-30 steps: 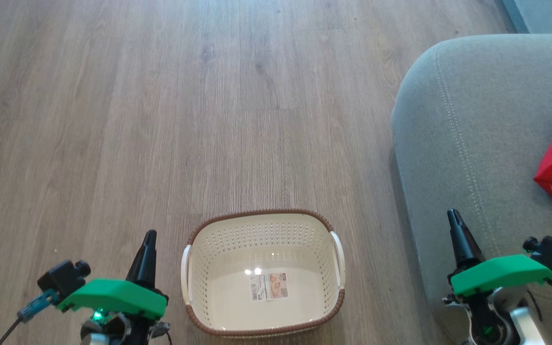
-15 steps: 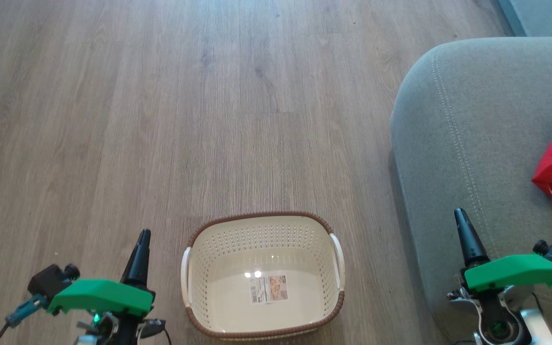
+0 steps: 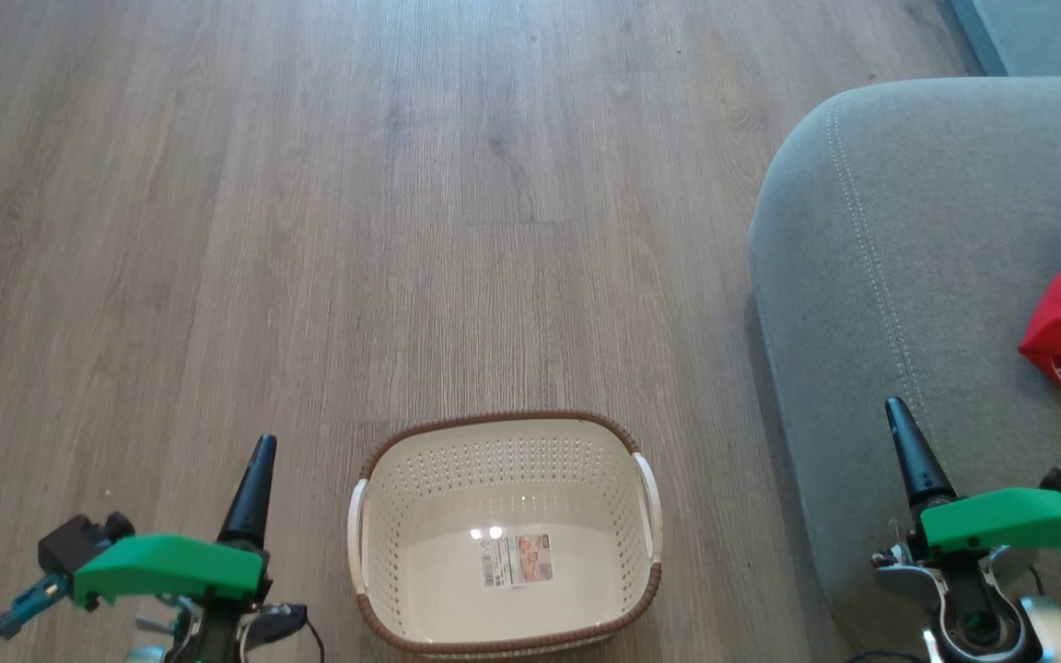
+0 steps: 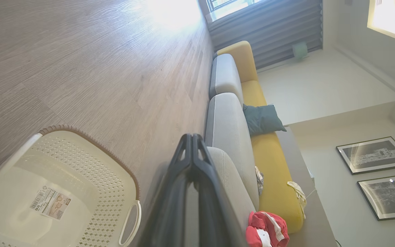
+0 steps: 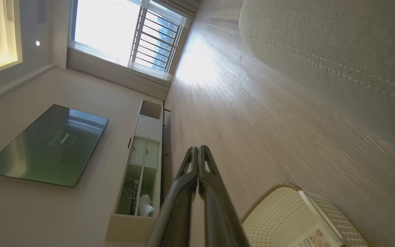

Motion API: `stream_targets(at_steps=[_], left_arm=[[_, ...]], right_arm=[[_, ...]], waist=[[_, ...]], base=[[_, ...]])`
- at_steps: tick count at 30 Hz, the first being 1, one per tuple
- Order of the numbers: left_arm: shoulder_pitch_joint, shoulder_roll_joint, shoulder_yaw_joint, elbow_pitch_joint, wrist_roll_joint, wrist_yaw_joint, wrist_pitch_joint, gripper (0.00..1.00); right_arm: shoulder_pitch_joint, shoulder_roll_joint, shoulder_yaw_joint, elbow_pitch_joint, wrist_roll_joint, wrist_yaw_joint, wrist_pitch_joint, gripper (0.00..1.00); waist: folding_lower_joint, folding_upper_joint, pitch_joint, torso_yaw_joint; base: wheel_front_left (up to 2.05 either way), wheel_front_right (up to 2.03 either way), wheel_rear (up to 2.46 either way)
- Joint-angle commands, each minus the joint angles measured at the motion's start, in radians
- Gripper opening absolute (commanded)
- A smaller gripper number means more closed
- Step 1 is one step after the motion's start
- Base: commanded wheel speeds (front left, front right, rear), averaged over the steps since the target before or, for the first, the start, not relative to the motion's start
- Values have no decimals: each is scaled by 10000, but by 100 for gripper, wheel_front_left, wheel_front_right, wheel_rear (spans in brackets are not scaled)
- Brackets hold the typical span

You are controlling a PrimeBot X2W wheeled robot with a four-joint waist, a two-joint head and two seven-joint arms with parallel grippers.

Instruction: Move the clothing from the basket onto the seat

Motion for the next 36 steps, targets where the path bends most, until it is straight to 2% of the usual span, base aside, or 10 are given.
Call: stream_targets(at_steps=[1,30,36], left_arm=[[-587,151,396,-243,-209,-141,43,0],[-735,127,1251,-39,-3538,-781,952,0],[-740,107,1297,-33,-3593,-796,994,0]], right_arm=[[-353,26,85,-406,227,1,79,0],[-372,165,-603,-615,3509,0,973,0],[-374,181,-636,-618,3570,0,1007,0]], waist=[[0,0,-5,-1],[0,0,-210,-29],[0,0,-214,-29]], base=[[0,0,0],[0,0,0],[0,0,0]])
